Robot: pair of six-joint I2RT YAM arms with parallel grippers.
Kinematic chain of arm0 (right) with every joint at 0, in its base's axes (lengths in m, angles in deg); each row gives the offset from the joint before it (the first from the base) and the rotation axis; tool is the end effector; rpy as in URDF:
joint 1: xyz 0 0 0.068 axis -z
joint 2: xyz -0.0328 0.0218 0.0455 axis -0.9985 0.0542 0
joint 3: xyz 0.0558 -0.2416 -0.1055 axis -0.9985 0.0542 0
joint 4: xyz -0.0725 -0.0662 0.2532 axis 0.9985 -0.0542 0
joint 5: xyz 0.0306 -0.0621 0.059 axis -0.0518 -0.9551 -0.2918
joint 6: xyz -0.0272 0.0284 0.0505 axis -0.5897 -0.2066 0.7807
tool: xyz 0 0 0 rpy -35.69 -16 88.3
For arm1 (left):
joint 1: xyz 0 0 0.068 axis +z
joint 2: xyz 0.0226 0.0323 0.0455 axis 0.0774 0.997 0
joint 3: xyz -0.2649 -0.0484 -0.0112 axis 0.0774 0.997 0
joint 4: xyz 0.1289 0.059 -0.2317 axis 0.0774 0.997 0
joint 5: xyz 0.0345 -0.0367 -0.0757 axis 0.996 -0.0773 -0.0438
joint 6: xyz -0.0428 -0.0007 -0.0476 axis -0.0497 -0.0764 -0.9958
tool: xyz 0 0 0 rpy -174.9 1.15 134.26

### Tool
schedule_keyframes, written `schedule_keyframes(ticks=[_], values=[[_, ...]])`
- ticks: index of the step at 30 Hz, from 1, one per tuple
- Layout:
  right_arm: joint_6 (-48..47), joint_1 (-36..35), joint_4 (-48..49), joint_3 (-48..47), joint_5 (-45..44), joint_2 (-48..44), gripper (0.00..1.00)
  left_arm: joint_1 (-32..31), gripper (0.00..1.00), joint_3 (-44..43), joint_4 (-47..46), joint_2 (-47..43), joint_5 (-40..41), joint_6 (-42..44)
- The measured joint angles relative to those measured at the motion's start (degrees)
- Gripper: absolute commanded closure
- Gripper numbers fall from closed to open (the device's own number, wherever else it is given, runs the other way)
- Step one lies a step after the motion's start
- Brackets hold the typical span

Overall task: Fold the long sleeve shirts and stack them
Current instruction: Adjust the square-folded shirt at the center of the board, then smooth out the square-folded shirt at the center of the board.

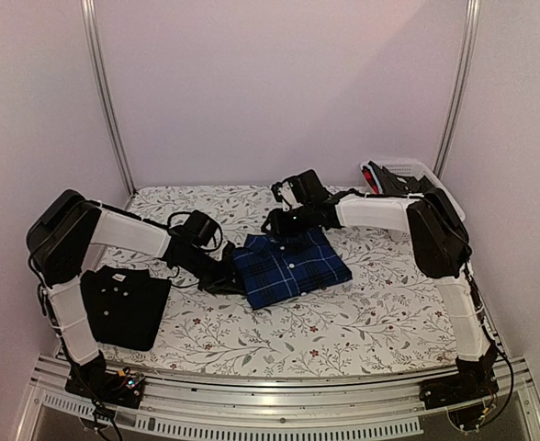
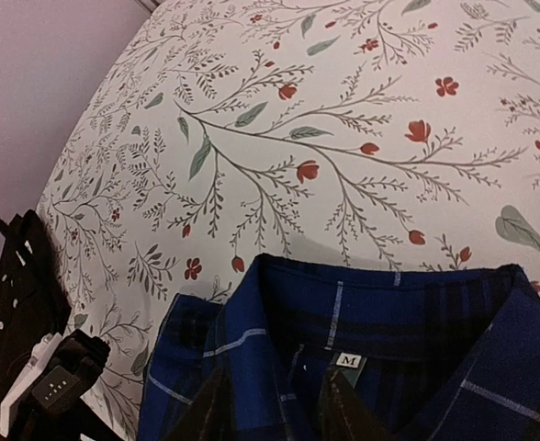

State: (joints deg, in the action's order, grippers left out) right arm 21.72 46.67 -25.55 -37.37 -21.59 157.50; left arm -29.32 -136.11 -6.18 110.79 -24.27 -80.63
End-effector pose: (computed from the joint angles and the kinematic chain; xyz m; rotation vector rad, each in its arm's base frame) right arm 0.4117 0.3637 0.1592 -0.4815 2.3205 0.8401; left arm 0.2944 -0.2255 0.1018 0.0547 2.8586 -1.0287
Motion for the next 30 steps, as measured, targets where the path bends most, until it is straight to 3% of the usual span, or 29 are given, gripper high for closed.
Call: schedule_keyframes(ticks=[4, 7, 15, 24, 30], values=[[-0.5, -0.3, -2.0, -1.2, 0.6, 0.3, 0.45, -0.1, 0.70, 2.3, 0.0, -2.2, 0.6, -0.9], [-1.7, -0.4, -2.5, -1.8, -0.1, -0.3, 0.43, -0.1, 0.71, 4.2, 0.3, -6.4, 2.0, -1.7], [-4.2, 1.0, -3.5, 8.1, -2.0, -9.7, 0.56, 0.3, 0.73, 4.3, -1.1, -13.4, 4.5, -4.2], [-3.2, 0.0, 0.0, 32.6, -5.8, -18.4, 0.51, 0.3, 0.79, -7.2, -5.2, -1.8, 4.2, -4.8], [-1.4, -2.3, 2.3, 36.1, -10.5, -19.7, 0.46, 0.8, 0.80, -9.2, -5.7, 6.5, 4.0, -4.7]])
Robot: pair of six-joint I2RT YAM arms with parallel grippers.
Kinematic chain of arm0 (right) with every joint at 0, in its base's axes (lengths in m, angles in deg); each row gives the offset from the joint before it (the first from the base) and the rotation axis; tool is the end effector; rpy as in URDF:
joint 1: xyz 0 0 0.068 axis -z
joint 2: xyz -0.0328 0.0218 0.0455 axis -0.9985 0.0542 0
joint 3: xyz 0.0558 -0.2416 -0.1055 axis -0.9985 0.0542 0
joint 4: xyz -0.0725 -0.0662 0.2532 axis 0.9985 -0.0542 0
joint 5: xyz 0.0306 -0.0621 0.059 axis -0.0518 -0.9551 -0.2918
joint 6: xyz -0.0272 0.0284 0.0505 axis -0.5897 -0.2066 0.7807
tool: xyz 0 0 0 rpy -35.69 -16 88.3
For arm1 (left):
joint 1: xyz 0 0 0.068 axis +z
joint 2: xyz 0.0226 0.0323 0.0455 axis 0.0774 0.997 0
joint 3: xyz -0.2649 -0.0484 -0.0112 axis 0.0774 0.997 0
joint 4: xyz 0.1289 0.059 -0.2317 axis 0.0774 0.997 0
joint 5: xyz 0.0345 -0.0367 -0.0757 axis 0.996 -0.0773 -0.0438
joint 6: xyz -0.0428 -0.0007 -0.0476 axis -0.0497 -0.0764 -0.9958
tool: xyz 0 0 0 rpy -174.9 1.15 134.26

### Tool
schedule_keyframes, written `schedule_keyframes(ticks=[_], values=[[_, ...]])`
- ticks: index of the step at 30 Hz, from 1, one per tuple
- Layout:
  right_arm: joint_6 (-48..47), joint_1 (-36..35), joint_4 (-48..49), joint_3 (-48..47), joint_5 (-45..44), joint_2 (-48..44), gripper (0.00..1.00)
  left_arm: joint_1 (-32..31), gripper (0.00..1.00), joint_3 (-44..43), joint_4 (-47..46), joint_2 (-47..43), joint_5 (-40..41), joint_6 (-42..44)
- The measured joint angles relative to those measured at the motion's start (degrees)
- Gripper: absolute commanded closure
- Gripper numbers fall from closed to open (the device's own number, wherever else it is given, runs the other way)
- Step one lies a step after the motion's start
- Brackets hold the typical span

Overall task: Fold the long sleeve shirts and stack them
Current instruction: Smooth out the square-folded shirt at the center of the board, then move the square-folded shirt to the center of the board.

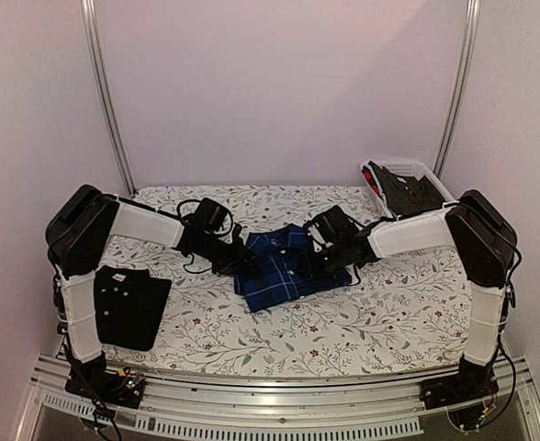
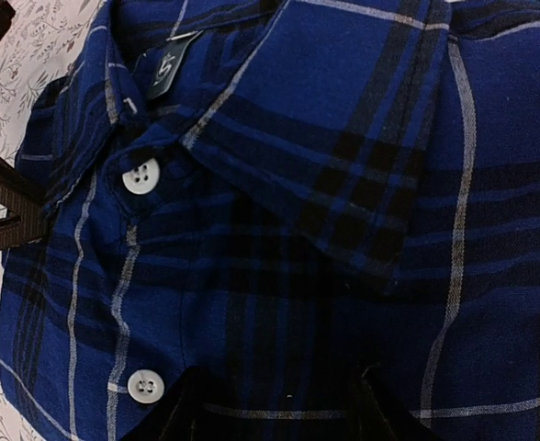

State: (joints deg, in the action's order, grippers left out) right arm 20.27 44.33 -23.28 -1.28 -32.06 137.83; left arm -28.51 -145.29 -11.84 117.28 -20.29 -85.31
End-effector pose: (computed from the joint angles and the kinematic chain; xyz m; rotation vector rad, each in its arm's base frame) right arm 0.3113 0.2898 0.1175 -0.4849 2.5274 0.5226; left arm 0.3410 -0.2458 0.1091 -0.0564 2.7131 -1.0358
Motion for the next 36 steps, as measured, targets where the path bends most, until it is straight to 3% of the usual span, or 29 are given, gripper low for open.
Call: schedule_keyframes(ticks=[7, 14, 20, 27, 36], values=[[1.3, -1.0, -2.6, 0.2, -5.8, -2.2, 0.34, 0.6, 0.77, -1.6, 2.8, -0.6, 1.6, 1.5], [0.3, -5.2, -8.6, -5.4, -12.9, -3.2, 0.18, 2.0, 0.69, 4.6, 5.5, -14.1, 8.2, 2.5], [-1.0, -9.0, -9.9, -11.1, -15.3, -2.1, 0.05, 3.8, 0.50, 15.5, 10.4, -30.4, 17.8, 1.4], [-1.9, -10.4, -10.7, -12.9, -15.3, 3.9, 0.03, 9.4, 0.30, 28.4, 17.4, -47.3, 26.7, -2.3], [-1.4, -10.6, -10.4, -12.1, -16.9, 6.4, 0.01, 17.6, 0.04, 37.3, 20.2, -55.4, 27.6, -5.1]])
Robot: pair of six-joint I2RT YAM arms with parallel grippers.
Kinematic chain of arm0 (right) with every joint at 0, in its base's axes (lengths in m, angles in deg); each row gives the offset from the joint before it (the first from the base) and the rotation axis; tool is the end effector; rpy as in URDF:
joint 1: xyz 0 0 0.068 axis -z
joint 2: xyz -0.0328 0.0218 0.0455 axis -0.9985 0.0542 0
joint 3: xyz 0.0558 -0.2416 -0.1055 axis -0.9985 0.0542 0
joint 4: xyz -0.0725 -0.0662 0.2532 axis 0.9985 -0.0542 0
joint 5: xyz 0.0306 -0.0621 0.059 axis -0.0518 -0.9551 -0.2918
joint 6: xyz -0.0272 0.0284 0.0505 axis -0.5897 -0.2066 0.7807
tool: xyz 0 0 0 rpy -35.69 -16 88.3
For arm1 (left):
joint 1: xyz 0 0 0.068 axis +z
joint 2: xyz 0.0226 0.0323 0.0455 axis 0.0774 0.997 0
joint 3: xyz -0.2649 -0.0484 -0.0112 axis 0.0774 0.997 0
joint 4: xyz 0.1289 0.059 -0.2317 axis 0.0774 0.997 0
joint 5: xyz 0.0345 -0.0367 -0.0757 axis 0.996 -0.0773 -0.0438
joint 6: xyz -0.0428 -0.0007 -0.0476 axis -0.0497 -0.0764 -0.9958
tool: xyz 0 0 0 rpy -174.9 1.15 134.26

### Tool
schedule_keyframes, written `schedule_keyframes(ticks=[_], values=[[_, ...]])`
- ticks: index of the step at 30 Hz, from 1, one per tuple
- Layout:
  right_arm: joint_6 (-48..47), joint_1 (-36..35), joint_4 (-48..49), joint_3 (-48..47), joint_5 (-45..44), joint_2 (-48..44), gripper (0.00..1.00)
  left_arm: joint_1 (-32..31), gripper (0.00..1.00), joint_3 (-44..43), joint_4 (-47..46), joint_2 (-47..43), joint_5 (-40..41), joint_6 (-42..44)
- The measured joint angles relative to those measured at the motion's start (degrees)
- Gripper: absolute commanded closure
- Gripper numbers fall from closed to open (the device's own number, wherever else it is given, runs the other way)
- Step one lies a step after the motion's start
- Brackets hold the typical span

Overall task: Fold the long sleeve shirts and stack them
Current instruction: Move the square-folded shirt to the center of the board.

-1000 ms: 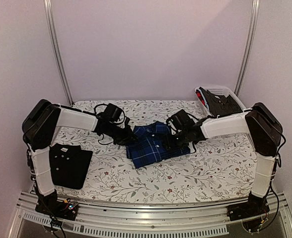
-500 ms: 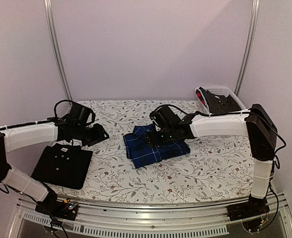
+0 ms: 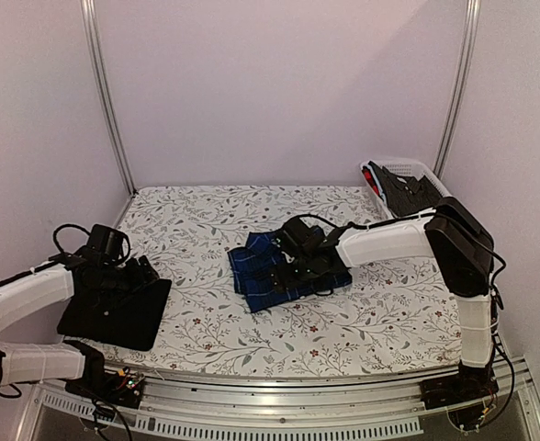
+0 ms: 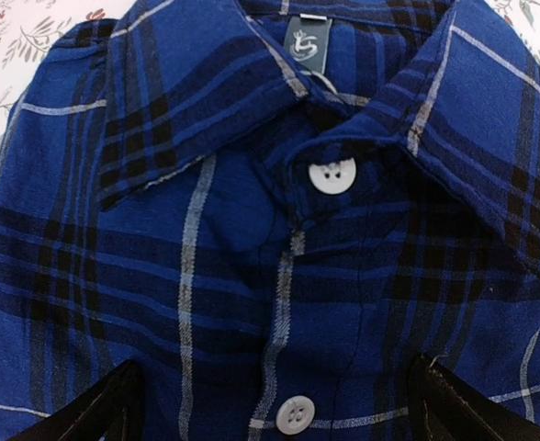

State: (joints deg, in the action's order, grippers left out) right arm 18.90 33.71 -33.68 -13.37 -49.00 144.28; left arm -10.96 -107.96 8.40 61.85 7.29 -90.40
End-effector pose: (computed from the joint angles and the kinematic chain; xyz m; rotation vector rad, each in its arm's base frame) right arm 0.2817 0.3569 0.1221 -0.6292 2.4660 0.1984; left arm 0.2045 -0.0539 0.1655 -0.7604 2.4560 -0.3830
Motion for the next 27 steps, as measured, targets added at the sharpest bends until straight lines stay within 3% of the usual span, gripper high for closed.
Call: schedule_keyframes(ticks=[7, 27], values=[[1.9, -0.5, 4.8, 5.1, -2.4, -1.1, 0.01, 4.5, 0.00, 3.7, -2.5, 0.9, -4.2, 0.5], [7.6, 2.1, 9.3, 19.1, -3.8, -10.3, 0.01, 4.6, 0.00, 5.3, -12.7, 8.1, -10.1, 0.9]])
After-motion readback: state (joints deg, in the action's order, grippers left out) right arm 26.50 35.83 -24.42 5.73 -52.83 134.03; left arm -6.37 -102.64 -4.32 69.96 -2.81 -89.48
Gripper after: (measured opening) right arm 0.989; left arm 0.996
